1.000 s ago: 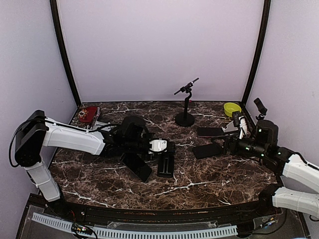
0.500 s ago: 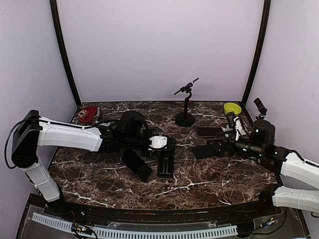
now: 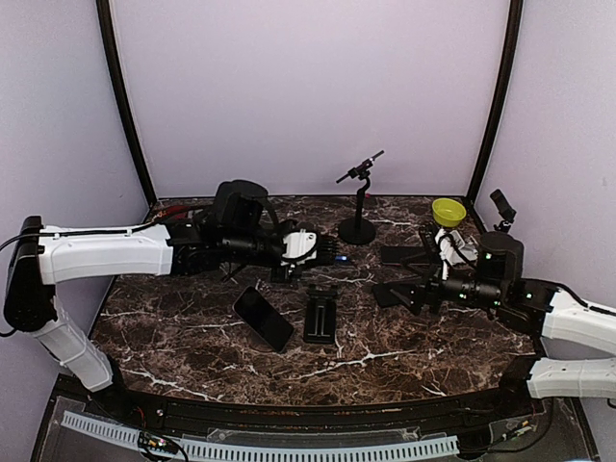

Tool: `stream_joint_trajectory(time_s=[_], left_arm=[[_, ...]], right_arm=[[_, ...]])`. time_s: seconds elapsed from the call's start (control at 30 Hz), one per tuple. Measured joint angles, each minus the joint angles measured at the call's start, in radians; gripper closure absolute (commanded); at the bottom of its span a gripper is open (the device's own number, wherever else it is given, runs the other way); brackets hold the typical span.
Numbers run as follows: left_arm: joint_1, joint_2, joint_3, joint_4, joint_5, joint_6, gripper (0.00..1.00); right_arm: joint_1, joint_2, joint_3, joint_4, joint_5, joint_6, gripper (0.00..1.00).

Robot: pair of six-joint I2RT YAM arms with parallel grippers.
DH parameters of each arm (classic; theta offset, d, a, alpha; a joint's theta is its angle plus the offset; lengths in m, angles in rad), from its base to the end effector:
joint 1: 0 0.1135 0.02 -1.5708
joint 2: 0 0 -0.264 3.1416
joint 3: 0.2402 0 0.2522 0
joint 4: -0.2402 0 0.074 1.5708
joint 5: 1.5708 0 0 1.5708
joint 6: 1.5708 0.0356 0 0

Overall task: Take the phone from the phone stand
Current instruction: Remove the phone from the phone stand, then pass from the left arm to the right

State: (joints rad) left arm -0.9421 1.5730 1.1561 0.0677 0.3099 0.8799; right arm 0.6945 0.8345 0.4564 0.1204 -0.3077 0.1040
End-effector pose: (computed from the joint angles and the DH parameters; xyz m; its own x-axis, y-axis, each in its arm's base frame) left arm 0.2090 -0.3058 0.2962 0.5953 0.4293 -0.6792 0.7533 -0.0041 0.6577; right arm 0.1444 0.1343 0.2469 -0.2815 -0.1057 -0.9537 -0.8101 0.5588 0.1772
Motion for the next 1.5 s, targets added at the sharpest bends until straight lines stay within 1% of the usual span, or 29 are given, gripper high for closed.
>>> stream_joint_trajectory(time_s=[0.2, 0.47, 0.63, 0.73, 0.8, 0.93, 1.0, 1.07, 1.13, 1.17, 1.2, 1.23, 1.3, 1.33, 1.4, 1.5], left_arm=[[-0.016, -0.038, 0.108, -0.085, 0.117, -0.069, 1.00], [-0.023, -0.020, 0.227, -0.220, 0.256, -0.163, 1.00], [-0.023, -0.008, 0.254, -0.257, 0.322, -0.212, 1.00], [-0.023, 0.019, 0.291, -0.288, 0.354, -0.238, 1.00], [-0.023, 0.042, 0.321, -0.311, 0.380, -0.256, 1.00], [-0.023, 0.075, 0.354, -0.330, 0.419, -0.289, 1.00], [-0.023, 0.087, 0.362, -0.338, 0.432, -0.303, 1.00], [-0.023, 0.092, 0.364, -0.343, 0.441, -0.315, 1.00], [-0.023, 0.095, 0.365, -0.346, 0.443, -0.333, 1.00], [-0.020, 0.095, 0.366, -0.349, 0.450, -0.350, 0.98], [-0.019, 0.095, 0.366, -0.348, 0.454, -0.362, 0.92], [-0.018, 0.095, 0.366, -0.346, 0.457, -0.372, 0.84], [-0.014, 0.095, 0.366, -0.336, 0.465, -0.394, 0.62], [-0.009, 0.095, 0.364, -0.315, 0.473, -0.409, 0.57], [0.000, 0.089, 0.351, -0.254, 0.492, -0.442, 0.50], [0.014, 0.058, 0.300, -0.168, 0.506, -0.498, 0.48]], right_arm=[[0.089, 0.000, 0.062, -0.017, 0.001, -0.068, 0.15], [0.168, 0.063, 0.169, -0.087, 0.019, -0.150, 0.18], [0.212, 0.092, 0.195, -0.143, 0.055, -0.198, 0.28], [0.234, 0.104, 0.208, -0.167, 0.069, -0.220, 0.41], [0.248, 0.110, 0.219, -0.182, 0.078, -0.228, 0.52], [0.261, 0.119, 0.235, -0.190, 0.084, -0.247, 0.70], [0.266, 0.119, 0.238, -0.189, 0.080, -0.248, 0.83], [0.270, 0.120, 0.238, -0.188, 0.073, -0.246, 1.00], [0.274, 0.121, 0.238, -0.189, 0.065, -0.255, 1.00], [0.275, 0.121, 0.238, -0.188, 0.062, -0.255, 1.00], [0.278, 0.121, 0.238, -0.186, 0.063, -0.253, 1.00], [0.278, 0.121, 0.238, -0.184, 0.061, -0.251, 1.00], [0.278, 0.119, 0.237, -0.177, 0.061, -0.240, 1.00], [0.278, 0.117, 0.236, -0.169, 0.061, -0.228, 1.00], [0.278, 0.103, 0.228, -0.154, 0.061, -0.206, 1.00], [0.278, 0.078, 0.212, -0.127, 0.062, -0.180, 1.00]])
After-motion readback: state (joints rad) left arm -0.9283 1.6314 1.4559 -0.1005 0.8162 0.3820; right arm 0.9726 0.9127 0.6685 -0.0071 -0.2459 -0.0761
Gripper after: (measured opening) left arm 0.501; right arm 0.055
